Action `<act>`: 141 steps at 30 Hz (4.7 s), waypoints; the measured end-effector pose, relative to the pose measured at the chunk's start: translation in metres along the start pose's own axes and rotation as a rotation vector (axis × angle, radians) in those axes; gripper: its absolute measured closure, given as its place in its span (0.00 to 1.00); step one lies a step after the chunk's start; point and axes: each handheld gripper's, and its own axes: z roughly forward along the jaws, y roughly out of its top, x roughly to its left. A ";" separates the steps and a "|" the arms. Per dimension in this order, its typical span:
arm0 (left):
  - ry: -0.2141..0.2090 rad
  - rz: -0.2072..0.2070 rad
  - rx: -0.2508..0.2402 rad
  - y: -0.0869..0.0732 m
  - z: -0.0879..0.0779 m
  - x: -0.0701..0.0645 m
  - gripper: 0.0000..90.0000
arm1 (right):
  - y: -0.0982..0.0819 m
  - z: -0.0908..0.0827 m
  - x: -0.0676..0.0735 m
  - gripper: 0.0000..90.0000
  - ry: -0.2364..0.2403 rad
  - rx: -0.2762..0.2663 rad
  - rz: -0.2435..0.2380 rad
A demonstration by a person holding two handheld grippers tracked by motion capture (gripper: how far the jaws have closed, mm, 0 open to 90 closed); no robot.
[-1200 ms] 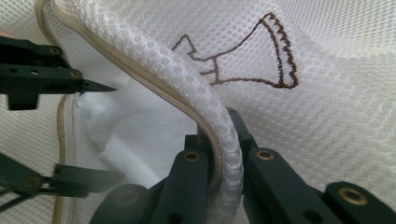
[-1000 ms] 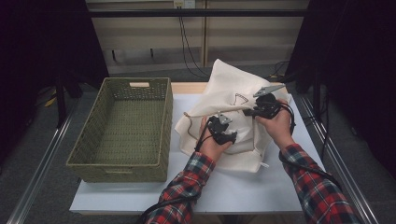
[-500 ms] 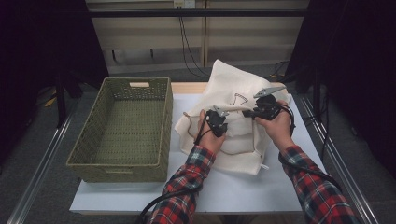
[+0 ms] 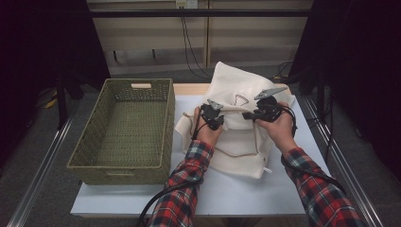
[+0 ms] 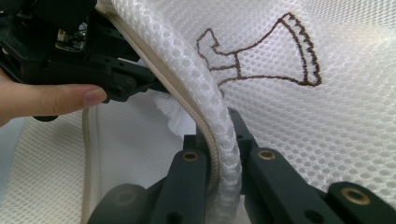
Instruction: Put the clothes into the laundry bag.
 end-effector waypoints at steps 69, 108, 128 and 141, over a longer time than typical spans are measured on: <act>-0.177 0.008 -0.104 -0.035 -0.099 -0.015 0.11 | -0.003 -0.015 0.020 0.87 0.040 -0.024 -0.019; -0.224 0.009 -0.110 -0.037 -0.108 -0.012 0.02 | 0.007 -0.036 0.034 0.67 0.025 -0.073 -0.038; -0.227 0.005 -0.135 -0.037 -0.116 -0.011 0.03 | -0.003 -0.019 0.049 0.92 0.111 -0.019 -0.088; -0.243 0.026 -0.163 -0.036 -0.125 -0.011 0.01 | -0.015 -0.013 0.053 0.91 0.119 -0.029 -0.090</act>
